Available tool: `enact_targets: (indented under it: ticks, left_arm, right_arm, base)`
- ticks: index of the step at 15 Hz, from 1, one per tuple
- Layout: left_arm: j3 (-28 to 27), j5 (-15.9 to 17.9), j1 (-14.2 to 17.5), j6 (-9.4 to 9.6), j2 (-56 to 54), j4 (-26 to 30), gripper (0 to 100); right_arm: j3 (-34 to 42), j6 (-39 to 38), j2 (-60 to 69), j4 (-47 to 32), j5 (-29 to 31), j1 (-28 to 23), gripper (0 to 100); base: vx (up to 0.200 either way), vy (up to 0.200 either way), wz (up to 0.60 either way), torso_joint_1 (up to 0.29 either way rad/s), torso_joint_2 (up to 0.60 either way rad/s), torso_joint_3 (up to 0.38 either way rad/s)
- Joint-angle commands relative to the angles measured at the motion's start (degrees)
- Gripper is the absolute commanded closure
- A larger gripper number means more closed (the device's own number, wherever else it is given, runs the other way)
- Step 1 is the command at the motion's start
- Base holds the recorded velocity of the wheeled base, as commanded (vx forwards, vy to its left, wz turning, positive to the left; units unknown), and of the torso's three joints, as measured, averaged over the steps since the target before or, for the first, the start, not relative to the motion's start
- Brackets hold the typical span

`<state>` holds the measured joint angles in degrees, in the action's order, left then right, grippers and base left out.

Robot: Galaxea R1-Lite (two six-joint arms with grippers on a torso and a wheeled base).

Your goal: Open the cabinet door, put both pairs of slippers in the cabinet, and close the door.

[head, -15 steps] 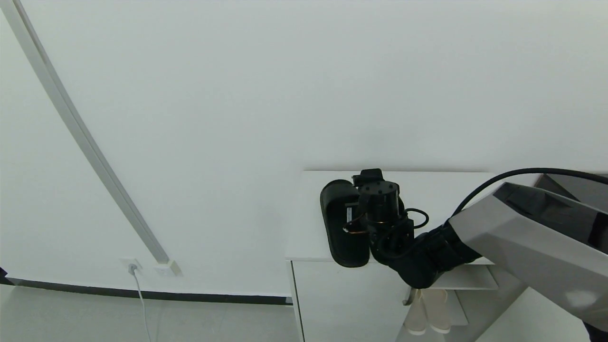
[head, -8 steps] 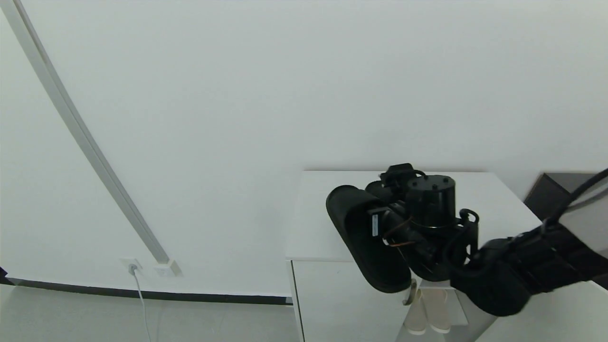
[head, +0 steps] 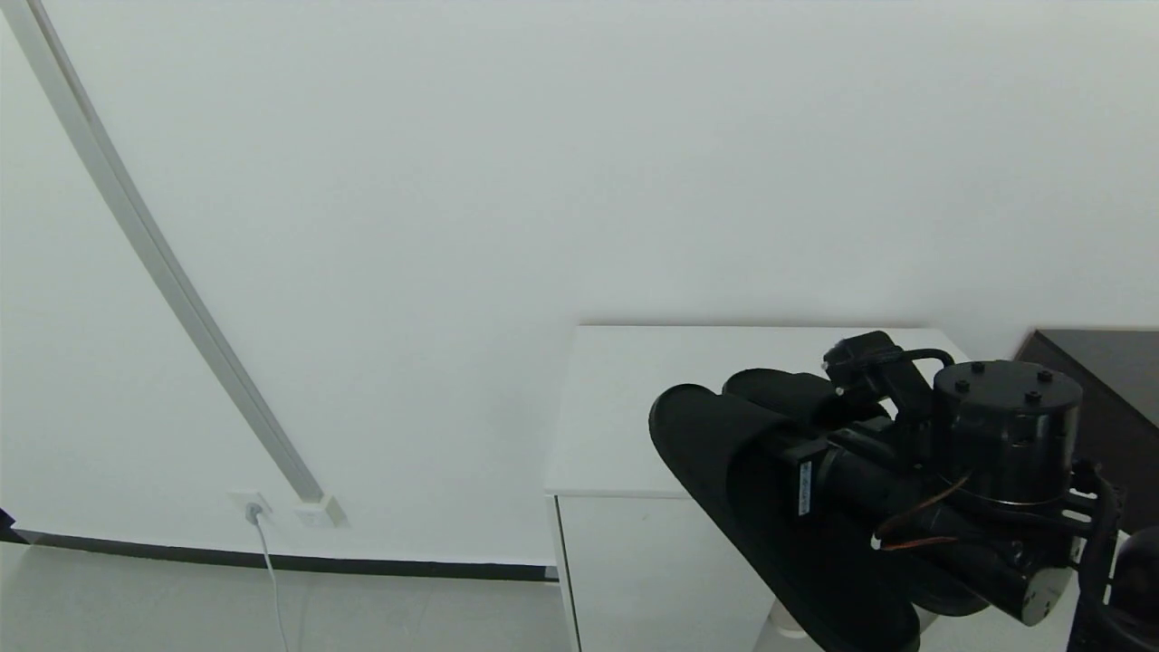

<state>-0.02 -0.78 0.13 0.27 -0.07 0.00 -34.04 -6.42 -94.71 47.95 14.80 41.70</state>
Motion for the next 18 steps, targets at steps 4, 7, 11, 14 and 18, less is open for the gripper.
enact_targets:
  ticks: [4,7,11,14,18]
  left_arm:
    - [0.0,0.0,0.0,-0.09,0.1,0.0,100]
    - [-0.1,0.0,0.0,0.00,0.1,0.0,100]
    - [-0.1,0.1,0.0,-0.09,0.1,0.0,100]
    - [0.0,0.1,0.0,-0.09,0.1,0.0,100]
    - [0.0,0.0,0.0,-0.09,0.1,0.0,100]
  right_arm:
    - [0.6,0.0,0.1,0.0,0.1,1.4,100]
    - [1.1,0.0,0.1,0.0,0.1,1.8,100]
    - [2.0,0.3,0.1,0.2,0.3,2.2,100]
    - [2.3,0.4,0.1,0.2,0.3,2.4,100]
    - [2.3,0.4,-0.2,0.2,0.4,2.4,100]
  base:
    - [0.000,0.000,0.00,0.000,0.00,0.000]
    - [-0.067,0.000,0.00,0.001,0.00,0.001]
    - [-0.200,0.000,0.00,0.005,0.01,0.002]
    - [-0.200,0.000,0.00,-0.002,0.00,0.004]
    - [-0.150,0.000,0.00,0.002,0.00,0.001]
